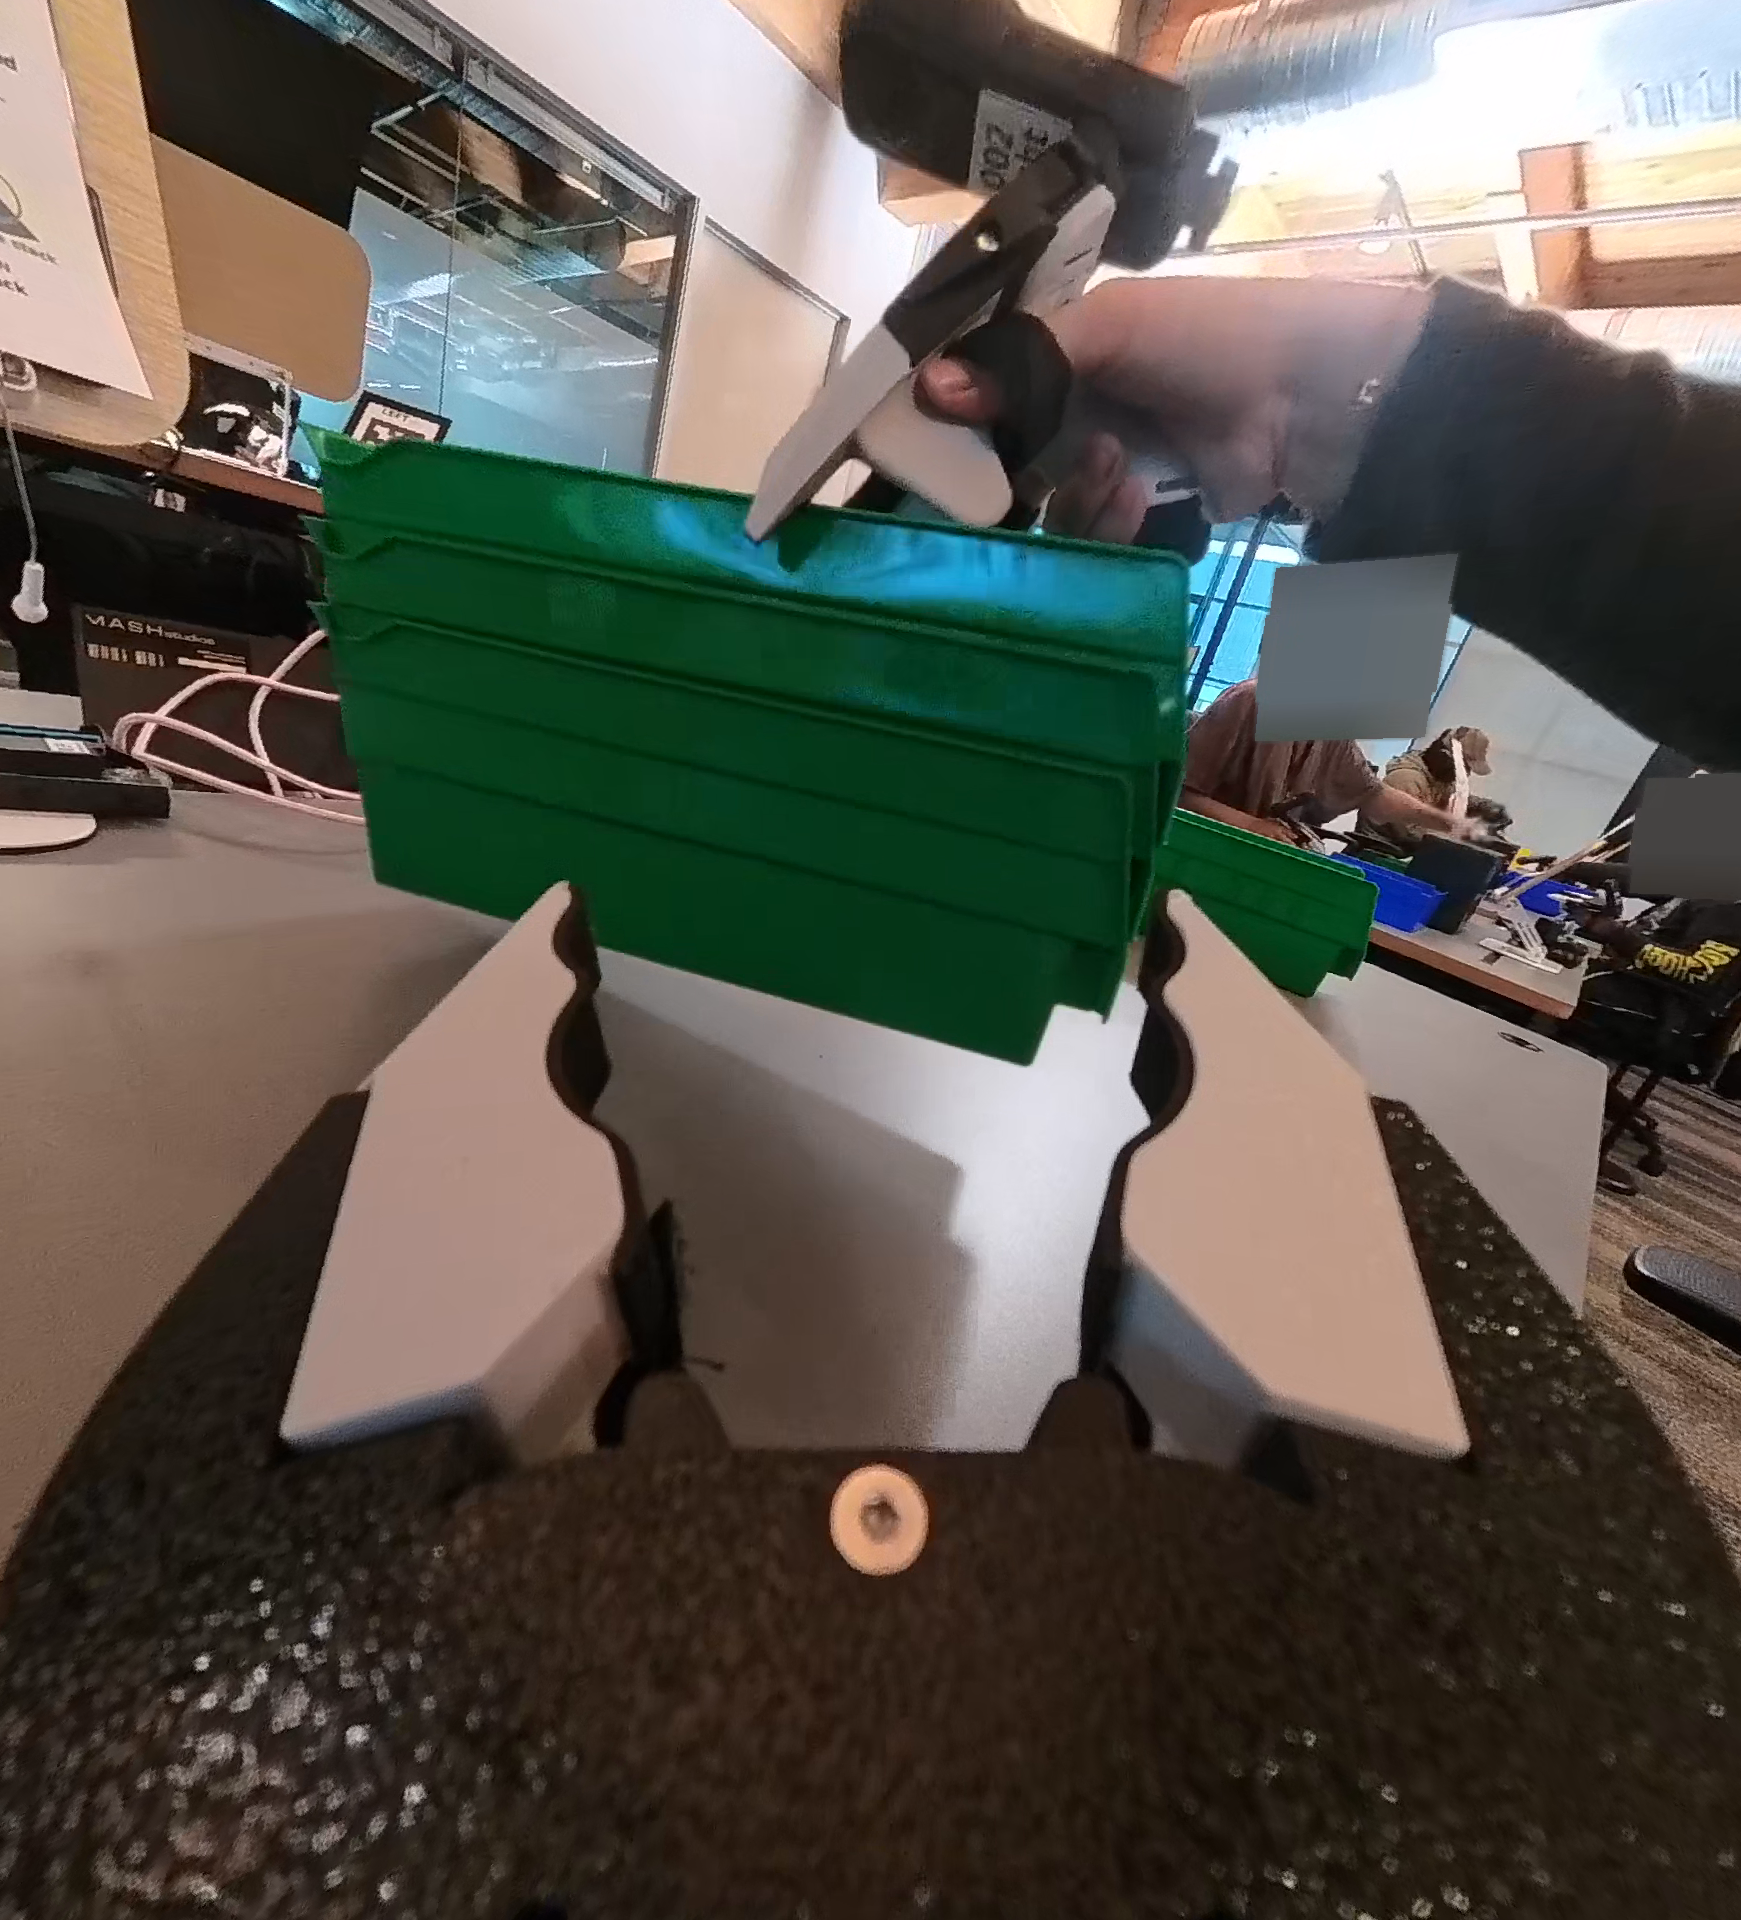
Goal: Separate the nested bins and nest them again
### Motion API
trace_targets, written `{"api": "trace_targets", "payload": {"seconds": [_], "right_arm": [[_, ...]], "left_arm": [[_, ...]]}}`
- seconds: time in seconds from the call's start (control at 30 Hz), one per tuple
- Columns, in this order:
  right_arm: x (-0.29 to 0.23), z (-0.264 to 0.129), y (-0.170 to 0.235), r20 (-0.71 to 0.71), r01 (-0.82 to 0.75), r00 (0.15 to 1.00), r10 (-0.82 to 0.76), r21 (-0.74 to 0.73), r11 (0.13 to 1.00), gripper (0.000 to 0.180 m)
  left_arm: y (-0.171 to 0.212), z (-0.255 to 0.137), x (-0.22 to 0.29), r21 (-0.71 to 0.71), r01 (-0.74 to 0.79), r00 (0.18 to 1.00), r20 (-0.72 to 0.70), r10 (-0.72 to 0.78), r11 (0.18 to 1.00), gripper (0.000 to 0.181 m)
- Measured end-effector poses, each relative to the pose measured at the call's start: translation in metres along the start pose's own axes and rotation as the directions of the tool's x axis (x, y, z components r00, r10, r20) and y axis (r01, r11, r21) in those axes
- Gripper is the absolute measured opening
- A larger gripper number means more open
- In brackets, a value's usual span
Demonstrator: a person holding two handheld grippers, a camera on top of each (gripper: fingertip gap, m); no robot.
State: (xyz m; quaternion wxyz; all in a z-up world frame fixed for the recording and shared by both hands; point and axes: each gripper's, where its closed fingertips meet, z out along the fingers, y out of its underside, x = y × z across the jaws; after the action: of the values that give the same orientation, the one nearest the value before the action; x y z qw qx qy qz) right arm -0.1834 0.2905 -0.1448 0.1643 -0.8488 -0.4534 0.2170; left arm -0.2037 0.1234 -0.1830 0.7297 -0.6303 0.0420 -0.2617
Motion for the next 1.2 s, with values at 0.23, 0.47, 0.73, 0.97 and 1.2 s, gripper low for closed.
{"api": "trace_targets", "payload": {"seconds": [0.23, 0.47, 0.73, 0.97, 1.2], "right_arm": [[-0.010, 0.009, 0.020, 0.052, 0.175, 0.983, -0.174, -0.008, 0.985, 0.103], [-0.014, 0.007, 0.066, 0.302, 0.496, 0.829, -0.470, -0.012, 0.868, 0.107], [-0.008, -0.007, 0.080, 0.383, 0.730, 0.649, -0.657, -0.068, 0.680, 0.137], [-0.043, 0.028, 0.050, 0.228, 0.776, 0.629, -0.743, -0.134, 0.616, 0.160], [-0.043, 0.030, 0.066, 0.306, 0.887, 0.456, -0.835, -0.235, 0.398, 0.118]], "left_arm": [[0.000, 0.000, 0.001, -0.001, -0.001, 1.000, -0.003, 0.001, 1.000, 0.102], [0.001, 0.001, 0.002, -0.016, -0.039, 0.999, 0.015, 0.039, 0.999, 0.102], [-0.003, -0.002, -0.001, 0.004, -0.050, 0.998, 0.043, 0.050, 0.999, 0.105], [0.000, 0.000, -0.003, -0.022, -0.060, 0.996, 0.068, 0.061, 0.998, 0.112], [-0.001, 0.018, -0.014, -0.132, -0.122, 0.990, 0.059, 0.131, 0.984, 0.143]]}}
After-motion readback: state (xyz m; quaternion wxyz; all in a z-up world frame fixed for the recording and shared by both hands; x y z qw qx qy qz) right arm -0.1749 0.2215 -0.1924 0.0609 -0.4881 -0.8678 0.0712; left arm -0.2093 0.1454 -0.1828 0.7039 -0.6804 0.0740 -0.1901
